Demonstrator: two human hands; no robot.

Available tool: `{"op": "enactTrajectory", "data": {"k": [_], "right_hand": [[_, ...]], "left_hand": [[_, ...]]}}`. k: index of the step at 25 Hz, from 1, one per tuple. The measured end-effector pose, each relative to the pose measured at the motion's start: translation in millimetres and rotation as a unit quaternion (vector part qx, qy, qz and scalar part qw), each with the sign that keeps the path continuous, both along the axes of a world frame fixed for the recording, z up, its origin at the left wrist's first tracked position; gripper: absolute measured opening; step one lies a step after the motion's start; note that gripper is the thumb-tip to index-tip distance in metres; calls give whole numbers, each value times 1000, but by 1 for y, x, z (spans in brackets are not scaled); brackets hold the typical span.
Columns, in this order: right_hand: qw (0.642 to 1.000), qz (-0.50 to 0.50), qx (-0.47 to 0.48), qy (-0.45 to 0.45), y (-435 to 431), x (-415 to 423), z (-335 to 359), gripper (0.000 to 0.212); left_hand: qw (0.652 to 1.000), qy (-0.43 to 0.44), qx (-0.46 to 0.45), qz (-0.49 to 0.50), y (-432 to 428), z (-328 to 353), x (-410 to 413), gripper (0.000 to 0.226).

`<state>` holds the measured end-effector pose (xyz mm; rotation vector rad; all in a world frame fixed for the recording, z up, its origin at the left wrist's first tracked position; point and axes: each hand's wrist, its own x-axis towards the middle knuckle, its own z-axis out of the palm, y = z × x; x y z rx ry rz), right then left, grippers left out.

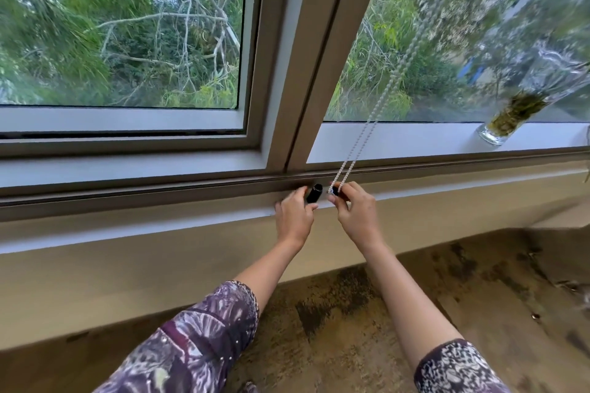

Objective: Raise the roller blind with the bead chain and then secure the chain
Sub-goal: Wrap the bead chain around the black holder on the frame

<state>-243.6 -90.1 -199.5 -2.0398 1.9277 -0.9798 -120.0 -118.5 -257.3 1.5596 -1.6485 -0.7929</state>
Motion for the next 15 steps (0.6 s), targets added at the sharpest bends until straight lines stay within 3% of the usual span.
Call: {"op": "enactTrajectory", "data": {"k": [11, 15], "right_hand": [[999, 8, -31, -2, -11, -6, -7, 16], [1000, 10, -27, 7, -11, -12, -8, 15]], "left_hand": [[999, 33, 8, 37, -12, -2, -18, 24], [998, 60, -15, 24, -13, -7, -13, 27]]}}
